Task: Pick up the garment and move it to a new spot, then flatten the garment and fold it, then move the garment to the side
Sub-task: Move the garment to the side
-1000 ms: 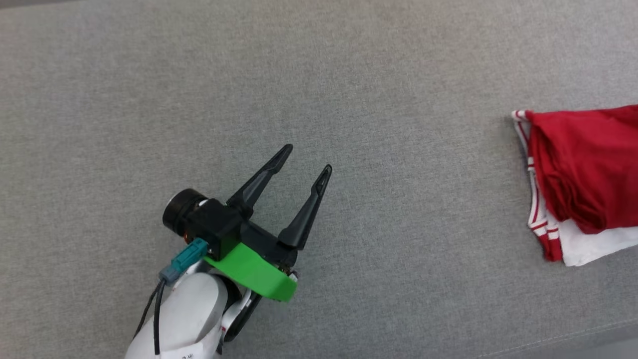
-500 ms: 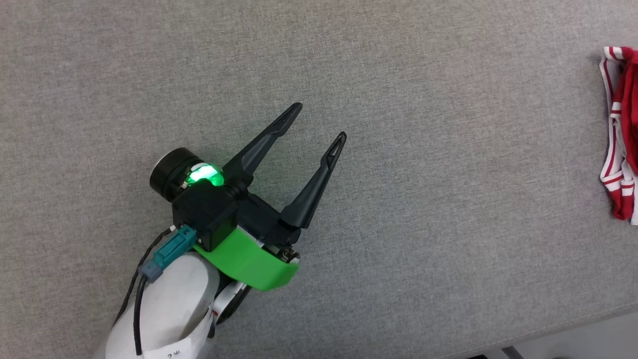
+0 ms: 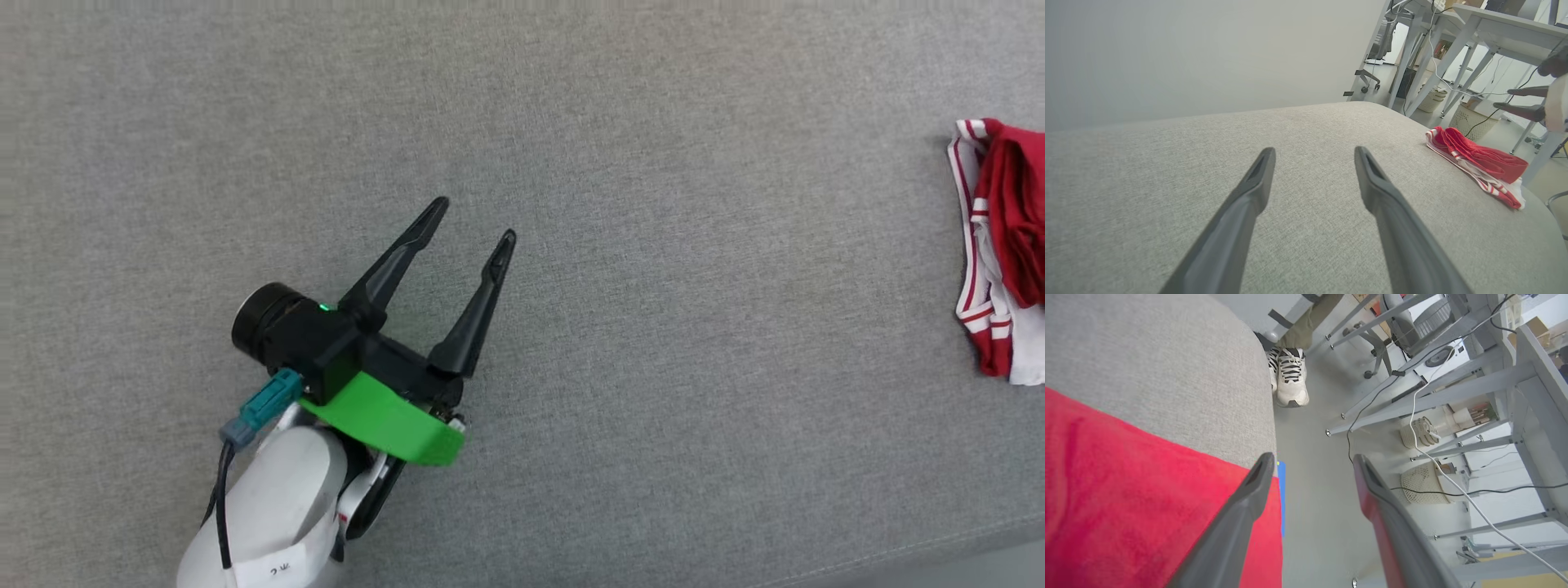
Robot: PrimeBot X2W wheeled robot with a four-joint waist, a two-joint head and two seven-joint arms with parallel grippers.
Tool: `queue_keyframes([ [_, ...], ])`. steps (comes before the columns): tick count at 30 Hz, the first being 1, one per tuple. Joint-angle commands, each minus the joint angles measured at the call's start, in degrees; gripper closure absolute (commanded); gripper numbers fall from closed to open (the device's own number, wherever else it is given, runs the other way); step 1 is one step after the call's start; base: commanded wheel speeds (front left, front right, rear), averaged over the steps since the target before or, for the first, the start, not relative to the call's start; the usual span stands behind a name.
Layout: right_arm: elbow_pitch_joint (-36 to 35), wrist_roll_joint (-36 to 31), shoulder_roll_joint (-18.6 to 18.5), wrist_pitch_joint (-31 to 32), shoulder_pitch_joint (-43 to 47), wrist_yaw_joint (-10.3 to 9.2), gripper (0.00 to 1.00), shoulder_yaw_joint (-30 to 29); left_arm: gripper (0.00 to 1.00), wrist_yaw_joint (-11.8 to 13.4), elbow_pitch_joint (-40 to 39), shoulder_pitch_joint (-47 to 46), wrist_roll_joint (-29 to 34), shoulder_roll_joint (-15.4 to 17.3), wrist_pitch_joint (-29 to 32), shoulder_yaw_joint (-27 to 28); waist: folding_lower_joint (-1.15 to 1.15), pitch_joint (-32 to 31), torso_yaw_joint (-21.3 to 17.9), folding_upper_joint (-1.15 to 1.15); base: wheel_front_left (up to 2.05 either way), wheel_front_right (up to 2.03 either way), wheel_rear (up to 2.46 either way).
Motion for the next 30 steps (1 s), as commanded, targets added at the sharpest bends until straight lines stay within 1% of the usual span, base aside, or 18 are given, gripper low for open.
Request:
queue_keyframes([
  [1, -1.09, 1.24, 1.09, -0.9, -0.28, -0.04, 0.0, 0.33, 0.0, 0.34, 0.89, 1.36, -0.75, -0.2, -0.52, 0.76, 0.0, -5.15, 1.53, 0.0, 0.0, 0.0, 0.0],
  [5, -5.1, 5.68, 4.11, -2.16, 0.65, -0.04, 0.0, 1.94, 0.0, 1.07, 3.58, 4.1, -1.78, -0.74, -0.76, 3.68, 0.0, -9.64, 2.53, 0.0, 0.0, 0.0, 0.0],
  [9, -10.28, 10.65, 8.11, -2.48, 3.08, -0.04, 0.0, 3.73, 0.0, 1.73, 5.13, 6.96, -2.32, -1.49, -0.8, 7.6, 0.0, -13.45, 3.53, 0.0, 0.0, 0.0, 0.0],
  [14, -17.42, 16.17, 13.5, -3.43, 8.33, -0.04, 0.0, 5.54, 0.0, 2.4, 6.41, 10.39, -2.14, -3.03, -0.82, 12.7, 0.0, -16.92, 4.84, 0.0, 0.0, 0.0, 0.0],
  [18, -21.73, 18.58, 17.66, -4.66, 13.12, -0.04, 0.0, 6.54, 0.0, 2.12, 7.83, 12.56, -1.51, -4.33, -0.82, 14.83, 0.0, -18.87, 5.94, 0.0, 0.0, 0.0, 0.0],
  [23, -24.26, 20.99, 22.58, -7.21, 18.59, -0.04, 0.0, 7.8, 0.0, 1.61, 8.94, 14.56, -0.72, -5.98, -0.82, 17.75, 0.0, -20.92, 6.92, 0.0, 0.0, 0.0, 0.0],
  [29, -23.72, 21.7, 27.63, -10.14, 23.96, -0.04, 0.0, 8.3, 0.0, 0.83, 10.42, 17.0, 2.02, -7.95, -0.83, 20.48, 0.0, -22.85, 8.14, 0.0, 0.0, 0.0, 0.0],
  [30, -22.91, 21.33, 29.66, -11.61, 26.15, -0.04, 0.0, 7.9, 0.0, 0.57, 11.51, 18.02, 3.61, -9.09, -0.83, 21.85, 0.0, -23.5, 8.63, 0.0, 0.0, 0.0, 0.0],
])
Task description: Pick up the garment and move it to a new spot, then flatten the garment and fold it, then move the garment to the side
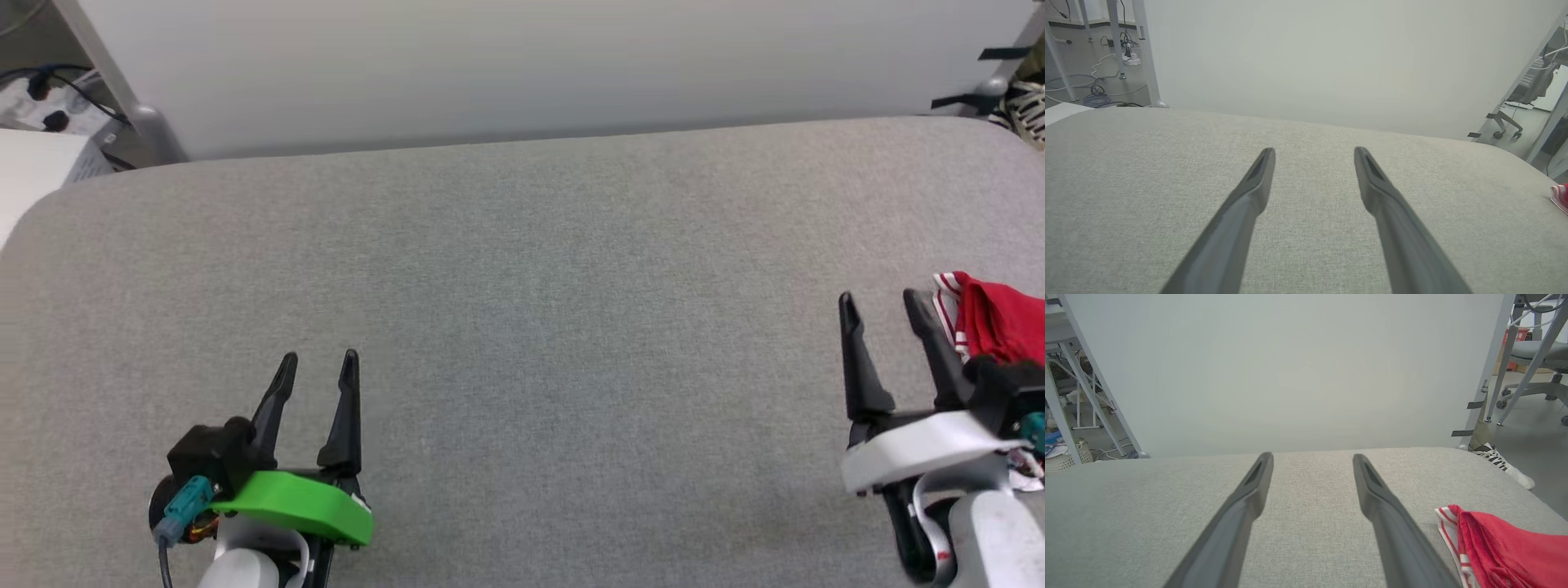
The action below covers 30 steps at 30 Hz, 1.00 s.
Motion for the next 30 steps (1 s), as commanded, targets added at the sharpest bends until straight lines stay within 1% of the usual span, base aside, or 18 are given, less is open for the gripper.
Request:
queue_keyframes([
  [1, 0.43, -0.41, 0.37, -0.88, 1.24, -0.04, 0.0, -0.15, 0.0, -0.49, 0.34, 1.1, 1.34, -0.51, -0.33, 0.56, 0.01, -0.91, 0.86, 0.0, 0.0, 0.0, 0.0],
  [7, 1.85, -1.97, 2.66, -2.6, 3.43, -0.04, 0.0, -0.52, 0.0, -1.29, 1.51, 2.09, 4.46, -2.24, -0.33, 2.71, 0.01, -1.46, 1.28, 0.0, 0.0, 0.0, 0.0],
  [11, 2.4, -2.72, 3.39, -3.06, 3.75, -0.04, 0.0, -0.12, 0.0, -1.77, 1.84, 2.39, 5.82, -3.04, -0.33, 3.63, 0.01, -1.7, 1.31, 0.0, 0.0, 0.0, 0.0],
  [18, 2.65, -3.63, 3.79, -3.43, 3.58, -0.04, 0.0, 0.32, 0.0, -2.15, 1.82, 2.36, 8.18, -3.97, -0.33, 5.15, 0.01, -2.01, 1.43, 0.0, 0.0, 0.0, 0.0],
  [30, 2.43, -3.98, 4.11, -3.63, 3.45, -0.04, 0.0, 0.8, 0.0, -2.4, 1.44, 2.25, 9.45, -5.19, -0.34, 7.27, 0.01, -1.6, 1.68, 0.0, 0.0, 0.0, 0.0],
])
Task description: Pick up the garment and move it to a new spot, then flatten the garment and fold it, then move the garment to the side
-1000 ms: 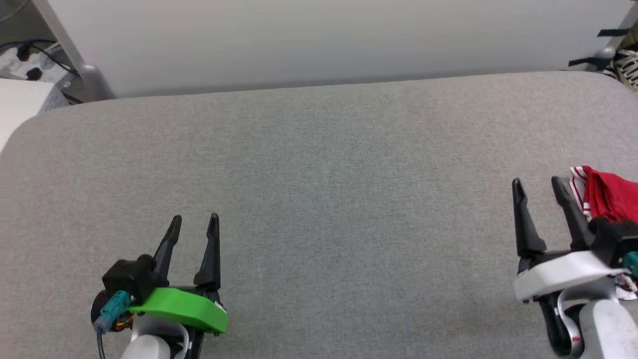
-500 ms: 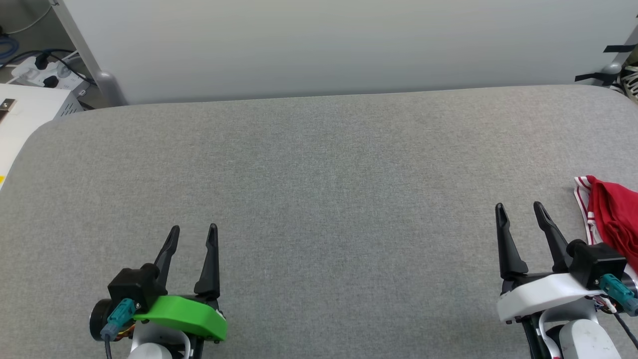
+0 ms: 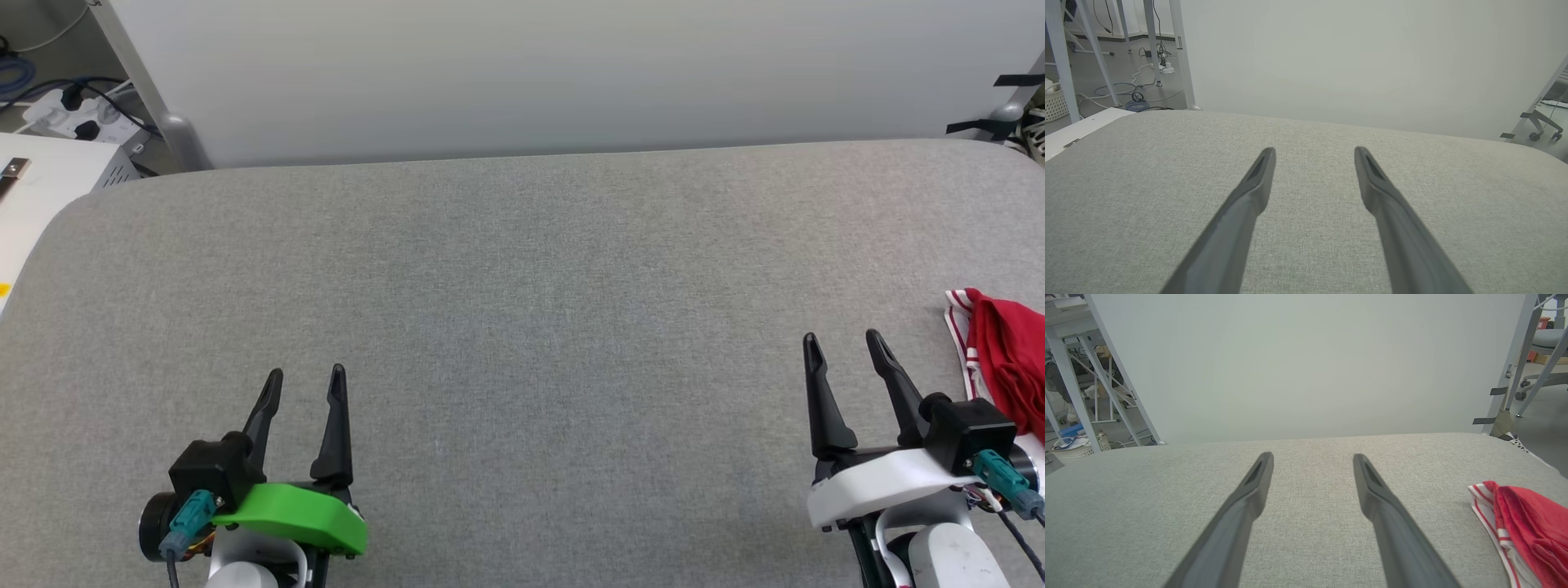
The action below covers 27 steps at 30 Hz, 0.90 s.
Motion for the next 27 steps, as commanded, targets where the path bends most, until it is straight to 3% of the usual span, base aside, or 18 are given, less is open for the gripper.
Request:
queue_keyframes([
  [1, -0.12, -0.29, 0.16, -0.44, 0.13, -0.04, 0.0, 0.22, 0.0, -0.33, -0.3, 0.72, 0.47, -0.27, -0.34, 0.3, 0.0, 0.21, 0.02, 0.0, 0.0, 0.0, 0.0],
  [2, 0.0, 0.0, 0.03, 0.0, 0.0, 0.0, 1.0, 0.15, 1.0, -0.01, -0.2, 0.0, 0.05, -0.05, 0.0, 0.14, 0.0, 0.2, 0.02, 0.0, 0.0, 0.0, 0.0],
  [27, -1.45, -1.68, 0.2, 2.43, 0.8, -0.01, 1.0, 0.03, 1.0, 1.18, -1.88, 0.41, 2.13, -0.2, 2.51, -0.13, 0.0, -0.38, 0.39, 0.0, 0.0, 0.0, 0.0],
])
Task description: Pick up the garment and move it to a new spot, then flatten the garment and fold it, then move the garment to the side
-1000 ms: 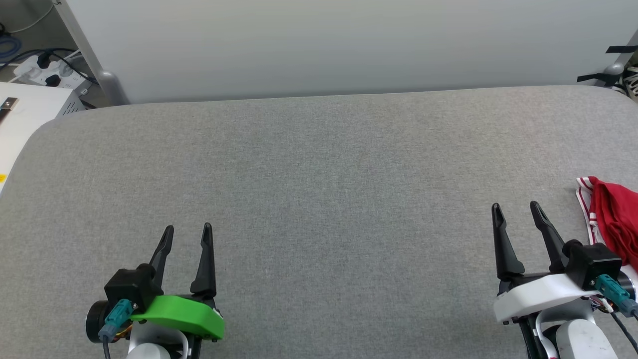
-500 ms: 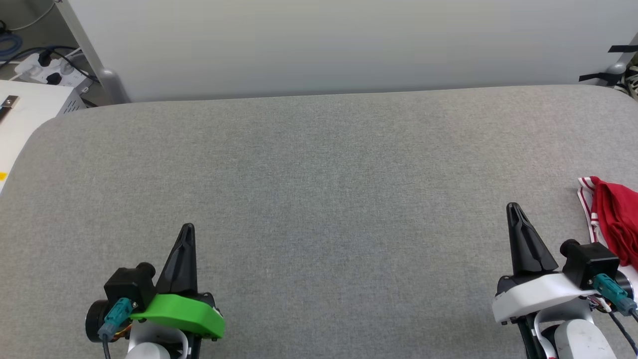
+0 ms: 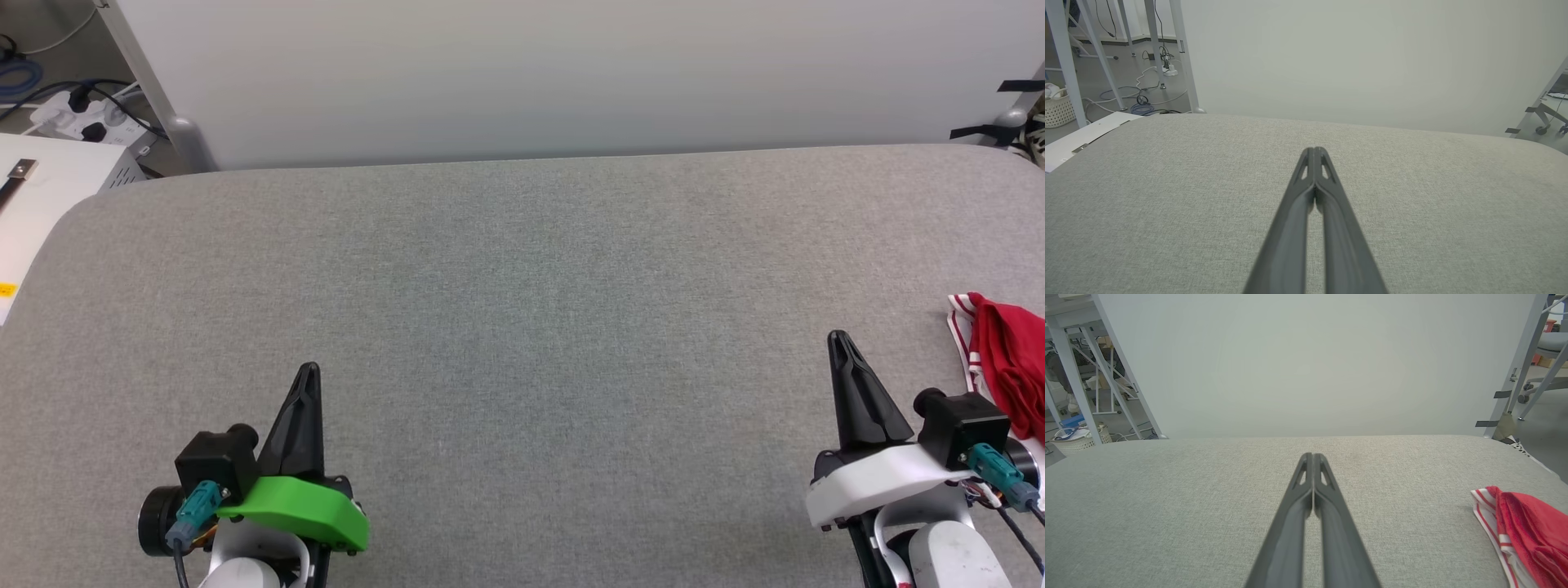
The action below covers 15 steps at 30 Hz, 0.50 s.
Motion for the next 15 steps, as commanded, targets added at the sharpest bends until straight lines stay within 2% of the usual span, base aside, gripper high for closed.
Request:
queue_keyframes([
  [1, -0.5, -0.52, 0.14, 0.42, 0.8, -0.01, 1.0, -0.04, 1.0, 0.46, -0.39, 0.46, 0.86, -0.17, 0.27, 0.03, 0.0, -0.04, 0.03, 0.0, 0.0, 0.0, 0.0],
  [15, -1.48, -1.63, 0.25, 2.0, 1.33, -0.01, 1.0, -0.1, 1.0, 1.24, -1.56, 0.75, 2.25, -0.28, 1.87, -0.09, 0.0, -0.43, 0.27, 0.0, 0.0, 0.0, 0.0],
])
